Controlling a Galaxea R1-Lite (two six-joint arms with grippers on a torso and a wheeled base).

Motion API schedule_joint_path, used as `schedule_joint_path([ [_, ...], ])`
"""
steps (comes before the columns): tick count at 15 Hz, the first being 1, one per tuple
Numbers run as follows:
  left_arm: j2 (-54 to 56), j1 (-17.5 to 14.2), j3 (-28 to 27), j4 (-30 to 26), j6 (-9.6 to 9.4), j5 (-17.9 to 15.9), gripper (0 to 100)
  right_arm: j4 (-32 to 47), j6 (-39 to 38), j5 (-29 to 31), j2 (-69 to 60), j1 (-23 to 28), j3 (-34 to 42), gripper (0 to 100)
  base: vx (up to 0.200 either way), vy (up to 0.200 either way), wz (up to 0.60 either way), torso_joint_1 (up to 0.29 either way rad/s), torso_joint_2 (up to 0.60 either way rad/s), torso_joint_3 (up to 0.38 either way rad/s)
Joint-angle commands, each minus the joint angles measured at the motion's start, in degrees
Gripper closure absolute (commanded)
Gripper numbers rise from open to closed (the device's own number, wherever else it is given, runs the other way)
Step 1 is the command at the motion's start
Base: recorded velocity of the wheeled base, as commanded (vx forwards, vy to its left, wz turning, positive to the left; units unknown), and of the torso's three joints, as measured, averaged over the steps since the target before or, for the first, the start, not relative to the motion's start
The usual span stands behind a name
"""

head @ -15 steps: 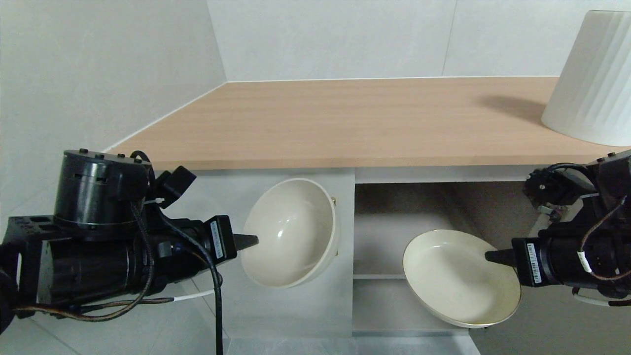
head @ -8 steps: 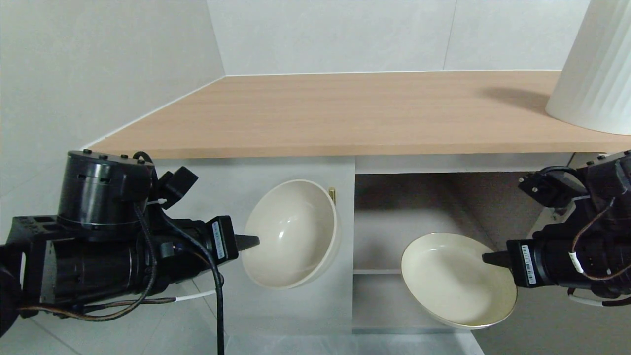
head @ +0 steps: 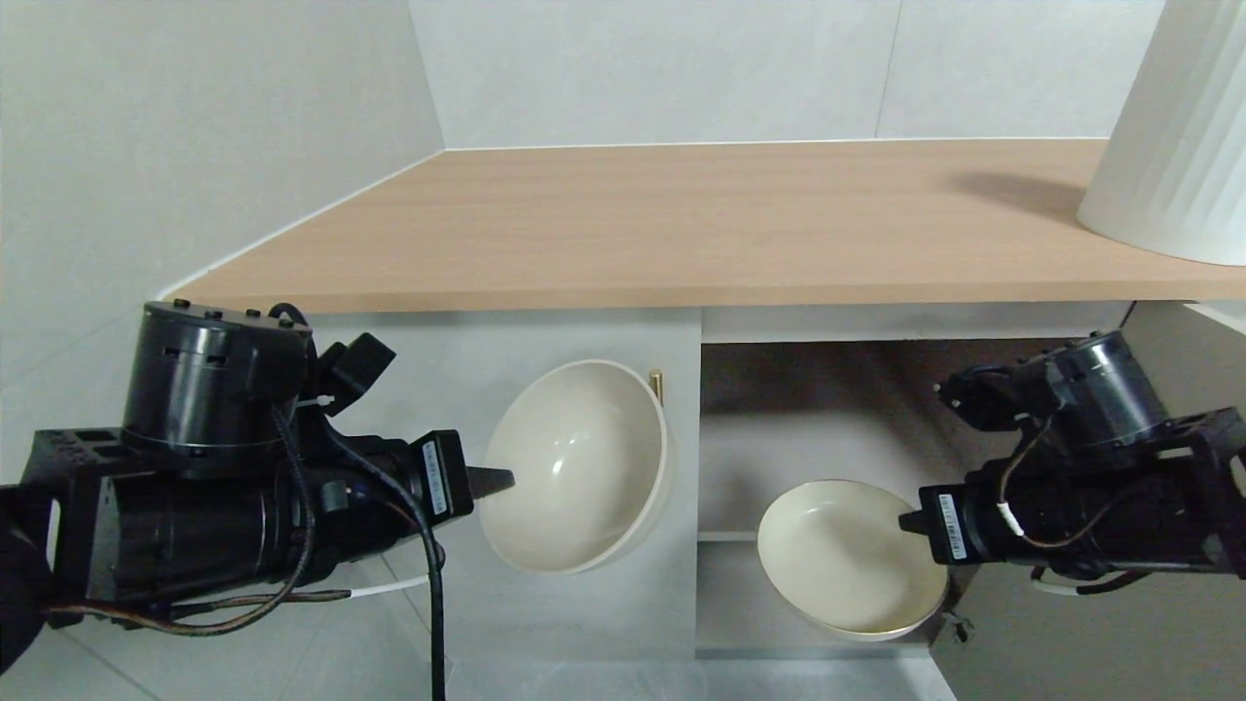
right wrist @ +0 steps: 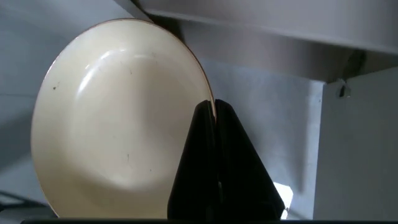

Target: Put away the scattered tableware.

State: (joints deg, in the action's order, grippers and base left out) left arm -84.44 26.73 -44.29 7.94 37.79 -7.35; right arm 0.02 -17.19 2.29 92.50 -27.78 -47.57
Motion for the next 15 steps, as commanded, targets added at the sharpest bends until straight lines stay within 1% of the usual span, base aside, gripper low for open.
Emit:
schedule_joint_path([
  [1,-0.19,0.34,0.08,0.06,0.00,-0.03,100,-2.57,-0.21,-0.01,8.57,1.06,0.02,100,0.000,0.000,0.00,0.000,0.00,0.000],
  [4,-0.55,0.34,0.17,-0.03,0.00,0.06,100,-7.85,-0.65,0.08,14.28,2.82,0.11,100,0.000,0.000,0.00,0.000,0.00,0.000],
  [7,-0.55,0.34,0.17,-0.03,0.00,0.06,100,-13.47,-3.20,0.87,19.56,4.05,-0.16,100,0.000,0.000,0.00,0.000,0.00,0.000],
  [9,-0.81,0.42,0.17,0.06,0.00,0.06,100,-17.16,-4.34,3.16,23.60,5.11,-0.95,100,0.000,0.000,0.00,0.000,0.00,0.000],
  [12,-0.81,0.42,0.17,0.06,0.00,0.06,100,-23.23,-8.04,7.20,29.14,6.51,-3.06,100,0.000,0.000,0.00,0.000,0.00,0.000],
  [14,-0.81,0.42,0.17,0.06,0.00,0.06,100,-25.16,-8.83,10.19,32.39,8.01,-4.99,100,0.000,0.000,0.00,0.000,0.00,0.000],
  [15,-0.90,0.42,0.17,0.06,0.00,0.06,100,-25.69,-8.91,10.72,33.53,8.62,-5.61,100,0.000,0.000,0.00,0.000,0.00,0.000],
])
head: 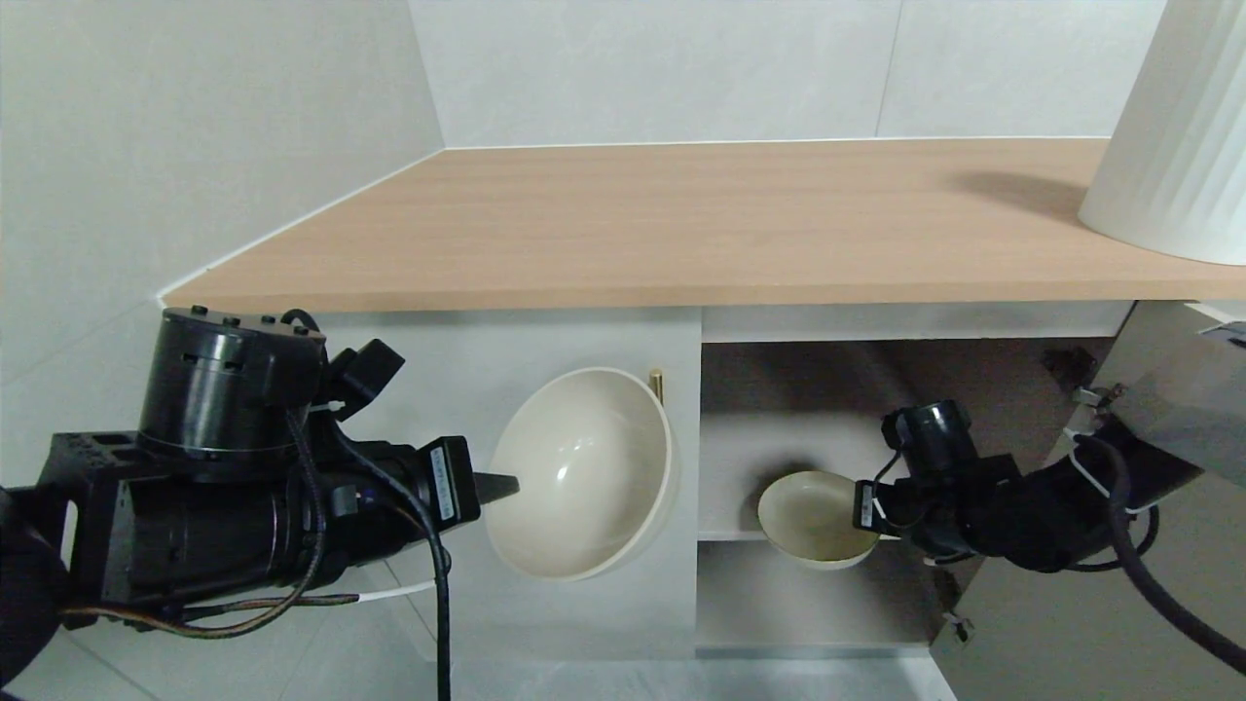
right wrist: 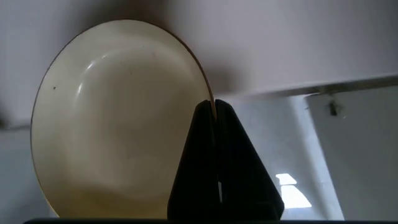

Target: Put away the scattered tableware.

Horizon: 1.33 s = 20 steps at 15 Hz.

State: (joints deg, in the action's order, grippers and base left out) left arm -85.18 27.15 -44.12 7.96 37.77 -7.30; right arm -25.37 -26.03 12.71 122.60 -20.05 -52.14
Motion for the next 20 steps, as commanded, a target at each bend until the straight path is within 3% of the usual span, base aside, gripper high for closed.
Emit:
schedule_joint_path([
  [1,-0.17,0.01,0.08,0.04,0.03,0.01,100,-1.17,-0.34,0.47,5.19,1.16,-1.91,100,0.000,0.000,0.00,0.000,0.00,0.000],
  [10,-0.61,0.10,0.08,0.04,0.11,0.10,100,-3.28,-3.68,8.03,12.75,2.12,-11.14,100,0.000,0.000,0.00,0.000,0.00,0.000],
  [20,-2.98,0.19,0.44,0.21,0.11,0.10,100,-3.28,-3.59,9.79,13.81,4.06,-14.66,100,0.000,0.000,0.00,0.000,0.00,0.000],
])
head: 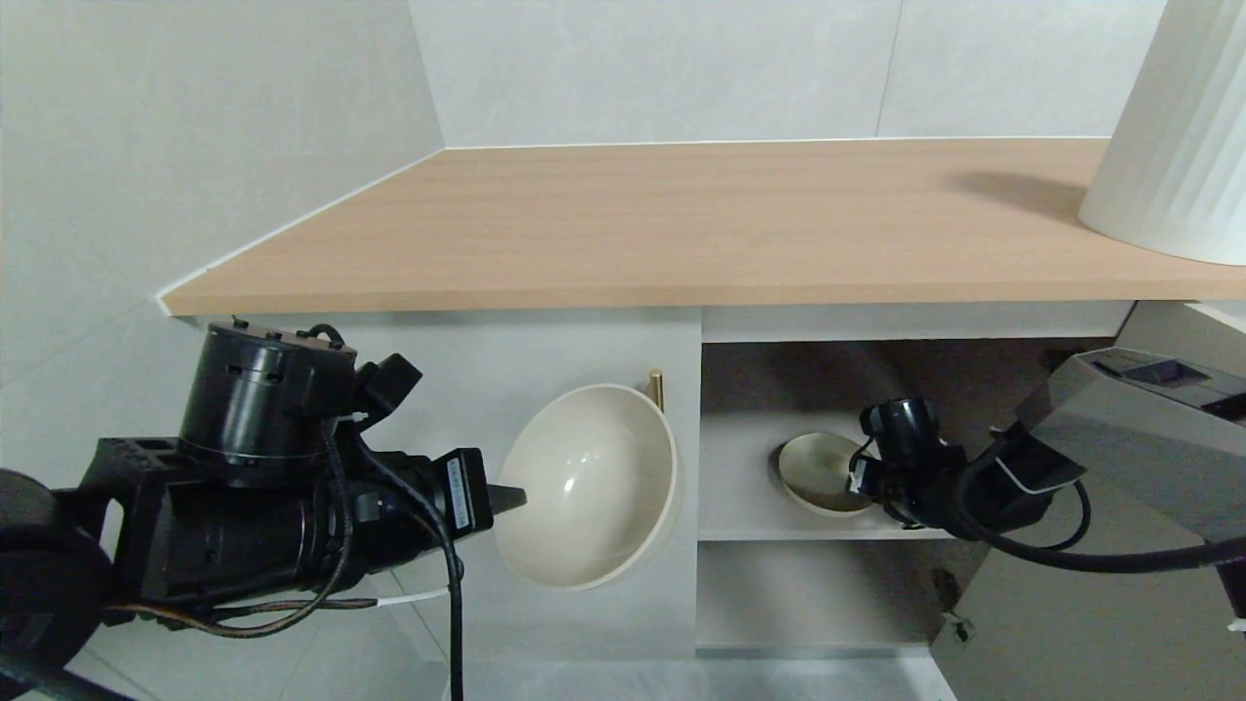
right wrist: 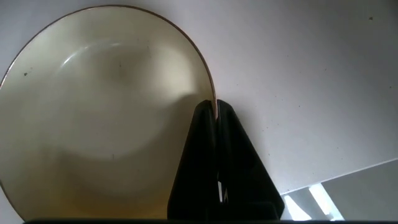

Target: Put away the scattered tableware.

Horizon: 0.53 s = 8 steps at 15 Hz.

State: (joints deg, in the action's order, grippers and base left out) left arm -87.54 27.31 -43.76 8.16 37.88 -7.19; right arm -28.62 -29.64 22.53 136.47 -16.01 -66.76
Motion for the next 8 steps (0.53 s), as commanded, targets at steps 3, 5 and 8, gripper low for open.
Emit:
schedule_joint_path([
  [3,-2.46,0.91,-0.01,0.02,0.09,0.16,100,-0.03,0.10,-0.03,-0.16,0.01,-0.04,0,0.000,0.000,0.00,0.000,0.00,0.000],
  [5,-3.95,0.99,-0.18,0.02,0.18,0.25,100,-0.03,0.19,-0.03,-0.59,0.01,0.05,0,0.000,0.000,0.00,0.000,0.00,0.000],
  [8,-6.50,1.08,-0.71,0.02,0.27,0.34,100,0.32,0.46,-0.20,-3.41,-0.17,1.28,0,0.000,0.000,0.00,0.000,0.00,0.000],
])
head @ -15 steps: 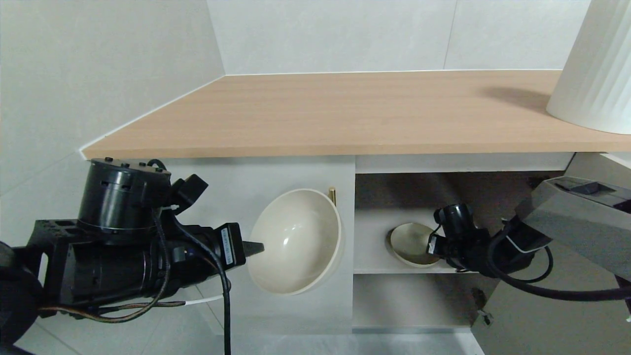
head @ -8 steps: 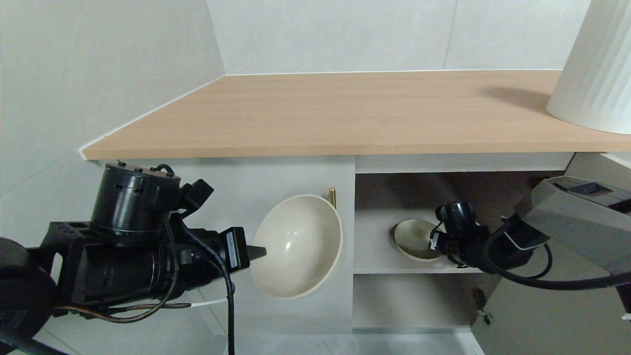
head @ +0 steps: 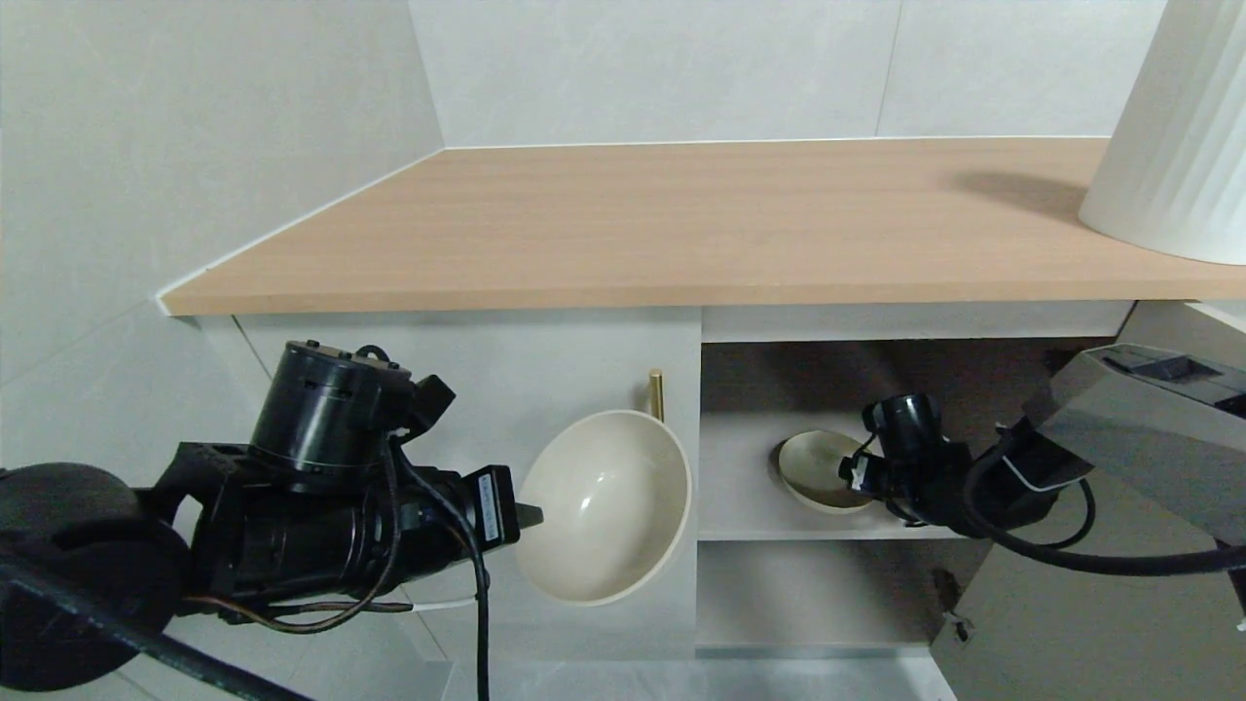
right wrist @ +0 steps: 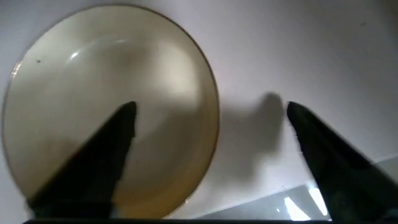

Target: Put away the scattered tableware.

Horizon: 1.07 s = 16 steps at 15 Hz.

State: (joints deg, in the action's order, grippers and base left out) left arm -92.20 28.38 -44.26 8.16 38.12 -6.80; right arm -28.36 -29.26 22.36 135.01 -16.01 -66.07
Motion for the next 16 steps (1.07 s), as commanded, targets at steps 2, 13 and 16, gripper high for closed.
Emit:
schedule_joint_path([
  [2,-3.95,0.80,-0.74,-0.07,0.11,0.47,100,0.41,0.34,-1.18,-6.78,-1.66,3.93,0,0.000,0.000,0.00,0.000,0.00,0.000],
  [13,-15.03,10.64,-1.53,-0.16,0.99,12.95,100,13.41,4.21,-22.45,-33.23,-20.29,18.08,0,0.000,0.000,0.00,0.000,0.00,0.000],
  [16,-16.61,11.00,-1.70,-0.25,0.64,14.89,100,13.06,6.85,-24.55,-35.34,-23.11,20.81,0,0.000,0.000,0.00,0.000,0.00,0.000],
])
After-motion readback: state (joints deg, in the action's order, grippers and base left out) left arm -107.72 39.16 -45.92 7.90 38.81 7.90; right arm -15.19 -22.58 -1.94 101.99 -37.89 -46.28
